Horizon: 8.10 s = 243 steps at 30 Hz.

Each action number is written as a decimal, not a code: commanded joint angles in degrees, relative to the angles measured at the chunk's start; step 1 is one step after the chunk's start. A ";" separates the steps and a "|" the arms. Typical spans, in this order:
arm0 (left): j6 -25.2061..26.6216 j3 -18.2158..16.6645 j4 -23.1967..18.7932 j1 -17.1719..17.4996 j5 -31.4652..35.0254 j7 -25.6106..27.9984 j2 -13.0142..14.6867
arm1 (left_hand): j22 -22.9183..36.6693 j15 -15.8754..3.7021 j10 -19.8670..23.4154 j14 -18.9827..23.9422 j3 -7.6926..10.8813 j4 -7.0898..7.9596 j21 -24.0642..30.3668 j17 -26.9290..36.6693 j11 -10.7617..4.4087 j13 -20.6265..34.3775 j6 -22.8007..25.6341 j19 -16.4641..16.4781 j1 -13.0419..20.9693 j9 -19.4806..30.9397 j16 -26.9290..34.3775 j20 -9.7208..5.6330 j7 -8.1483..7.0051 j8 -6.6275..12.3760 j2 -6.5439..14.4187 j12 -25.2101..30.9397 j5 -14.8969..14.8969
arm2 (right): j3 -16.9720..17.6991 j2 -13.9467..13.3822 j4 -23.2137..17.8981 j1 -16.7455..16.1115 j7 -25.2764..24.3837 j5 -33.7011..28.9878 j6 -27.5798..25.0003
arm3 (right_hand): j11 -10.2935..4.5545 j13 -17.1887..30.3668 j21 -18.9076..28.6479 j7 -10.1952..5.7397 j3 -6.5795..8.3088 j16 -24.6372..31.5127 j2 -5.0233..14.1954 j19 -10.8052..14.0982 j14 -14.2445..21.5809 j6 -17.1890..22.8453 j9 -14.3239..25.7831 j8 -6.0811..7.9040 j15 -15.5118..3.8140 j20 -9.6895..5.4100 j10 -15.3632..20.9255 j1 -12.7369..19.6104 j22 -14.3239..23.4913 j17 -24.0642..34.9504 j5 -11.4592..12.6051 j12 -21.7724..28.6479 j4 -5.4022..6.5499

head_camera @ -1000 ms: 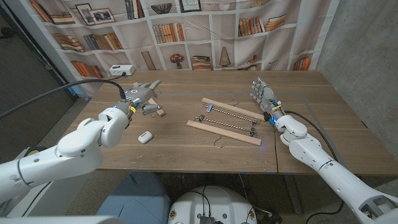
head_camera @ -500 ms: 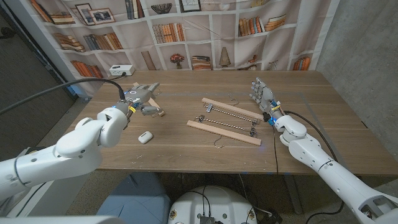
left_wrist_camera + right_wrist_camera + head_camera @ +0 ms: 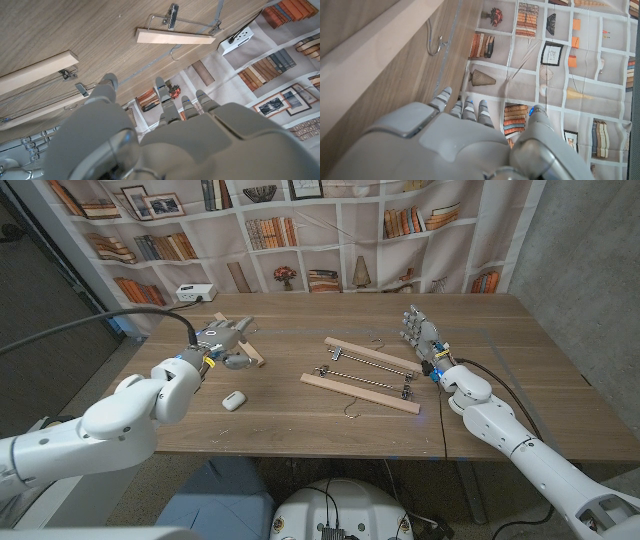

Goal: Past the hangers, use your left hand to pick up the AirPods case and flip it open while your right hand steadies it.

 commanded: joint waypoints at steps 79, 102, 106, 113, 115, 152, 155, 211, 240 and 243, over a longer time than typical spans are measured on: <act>9.57 4.17 -2.97 4.86 -1.53 6.22 9.17 | -0.02 -2.56 5.06 1.91 1.26 -0.34 0.56 -0.21 0.96 1.93 1.04 2.07 -2.23 -0.08 0.55 -3.54 2.64 -0.09 -1.32 1.15 -4.23 | -0.04 1.02 1.44 -0.07 -0.67 0.80 -0.49 | 0.33 0.14 0.28 -0.14 0.39 0.64 0.32 -0.38 -0.49 0.09 0.26 -0.27 0.23 -0.02 -0.06 1.25 0.12 0.19 -0.19 0.17 -0.15; 11.52 11.79 -1.52 -0.23 9.57 -1.64 4.26 | 0.01 -2.39 5.77 2.51 1.35 -0.22 0.47 -0.19 0.64 2.22 1.24 1.98 -2.84 -0.07 0.64 -3.04 2.69 -0.30 -1.28 1.22 -4.69 | -0.18 1.45 3.42 0.91 0.51 0.96 -0.05 | 0.32 0.15 0.29 -0.17 0.37 0.67 0.37 -0.42 -0.53 0.09 0.26 -0.29 0.23 -0.02 -0.07 1.28 0.12 0.21 -0.20 0.17 -0.12; 11.84 14.12 -0.41 -1.58 14.53 -4.70 2.08 | 0.02 -2.39 5.69 2.63 1.34 -0.20 0.45 -0.18 0.47 2.26 0.74 1.93 -2.95 -0.07 0.66 -2.94 2.67 -0.52 -1.30 1.15 -4.77 | -0.09 1.43 3.75 0.99 0.71 1.04 0.08 | 0.33 0.15 0.29 -0.17 0.36 0.67 0.36 -0.43 -0.52 0.10 0.26 -0.29 0.26 -0.02 -0.12 1.29 0.12 0.22 -0.20 0.16 -0.12; 11.12 14.73 1.03 -1.68 17.88 -7.32 -0.55 | 0.02 -2.46 5.79 2.79 1.25 -0.14 0.45 -0.17 0.00 2.32 0.88 1.95 -3.27 -0.07 0.68 -2.89 2.54 -0.50 -1.44 1.13 -4.93 | 0.04 1.37 4.06 1.07 0.85 1.24 -0.05 | 0.30 0.15 0.29 -0.20 0.34 0.69 0.35 -0.43 -0.52 0.07 0.26 -0.30 0.29 0.00 -0.08 1.28 0.12 0.23 -0.20 0.17 -0.11; 10.85 14.64 1.25 -1.52 18.30 -7.62 -0.86 | 0.02 -2.47 5.61 2.79 1.23 -0.12 0.44 -0.16 0.03 2.34 0.90 1.93 -3.36 -0.07 0.67 -2.89 2.49 -0.50 -1.46 1.03 -4.98 | 0.08 1.33 4.14 1.09 0.91 1.30 -0.08 | 0.31 0.15 0.29 -0.16 0.34 0.68 0.35 -0.44 -0.55 0.08 0.26 -0.30 0.24 0.00 -0.10 1.28 0.12 0.23 -0.21 0.16 -0.11; 6.98 12.57 4.49 0.54 25.87 -14.11 -6.54 | 0.03 -2.51 4.05 2.41 1.62 -0.21 0.43 -0.17 0.06 2.66 -0.15 2.00 -3.92 -0.04 0.33 -3.03 2.63 -0.77 -1.18 0.03 -5.27 | -0.14 3.44 10.81 4.76 4.58 2.38 0.97 | 0.43 0.16 0.32 -0.14 0.26 0.72 0.35 -0.43 -0.54 0.07 0.27 -0.32 0.25 -0.01 -0.17 1.27 0.12 0.26 -0.21 0.15 -0.06; 7.10 12.58 4.82 0.56 26.31 -14.84 -6.92 | 0.03 -2.52 4.11 2.36 1.66 -0.23 0.43 -0.17 -0.13 2.68 -0.18 2.00 -3.92 -0.04 0.32 -3.02 2.64 -0.77 -1.16 0.03 -5.28 | -0.21 3.60 11.42 5.17 4.98 2.38 1.06 | 0.35 0.16 0.32 -0.16 0.26 0.73 0.35 -0.43 -0.52 0.07 0.27 -0.32 0.20 -0.03 -0.12 1.28 0.12 0.26 -0.20 0.17 -0.07; 4.73 12.20 8.97 2.71 32.65 -16.43 -11.16 | 0.04 -2.36 5.02 2.91 2.39 -0.52 0.44 -0.19 0.95 3.03 0.93 2.14 -4.00 -0.05 0.50 -2.82 3.78 -0.36 -0.84 -0.03 -5.44 | -0.23 5.30 15.09 5.64 9.21 3.06 5.07 | 0.64 -0.06 0.50 0.04 0.63 0.38 0.78 2.68 -0.44 -0.63 0.27 -0.56 -1.20 -5.31 -0.71 2.64 -0.12 -0.08 -0.14 -0.12 -0.42; 6.05 12.16 11.27 4.01 36.40 -15.42 -14.96 | 0.05 -2.45 5.51 3.41 2.93 -0.54 0.51 -0.21 2.34 3.10 2.43 2.40 -4.03 -0.07 0.54 -2.73 5.32 -0.16 -0.36 -0.19 -5.57 | -0.49 5.36 14.72 5.16 8.72 2.76 4.91 | 0.21 -0.08 0.14 -0.06 0.46 0.40 0.66 2.15 -0.36 -0.50 0.27 -0.46 -1.44 -4.64 -0.53 2.63 -0.09 -0.06 -0.15 -0.01 -0.32; 5.98 12.20 11.51 3.93 36.64 -15.66 -15.27 | 0.05 -2.44 4.97 3.44 3.00 -0.53 0.52 -0.21 2.57 3.03 2.58 2.43 -4.05 -0.07 0.54 -2.74 5.53 -0.16 -0.29 -0.49 -5.58 | -0.49 5.39 14.77 5.14 8.65 2.76 4.90 | 0.28 -0.08 0.12 -0.06 0.45 0.40 0.66 2.11 -0.38 -0.46 0.27 -0.44 -1.44 -4.63 -0.58 2.61 -0.08 -0.06 -0.15 -0.03 -0.30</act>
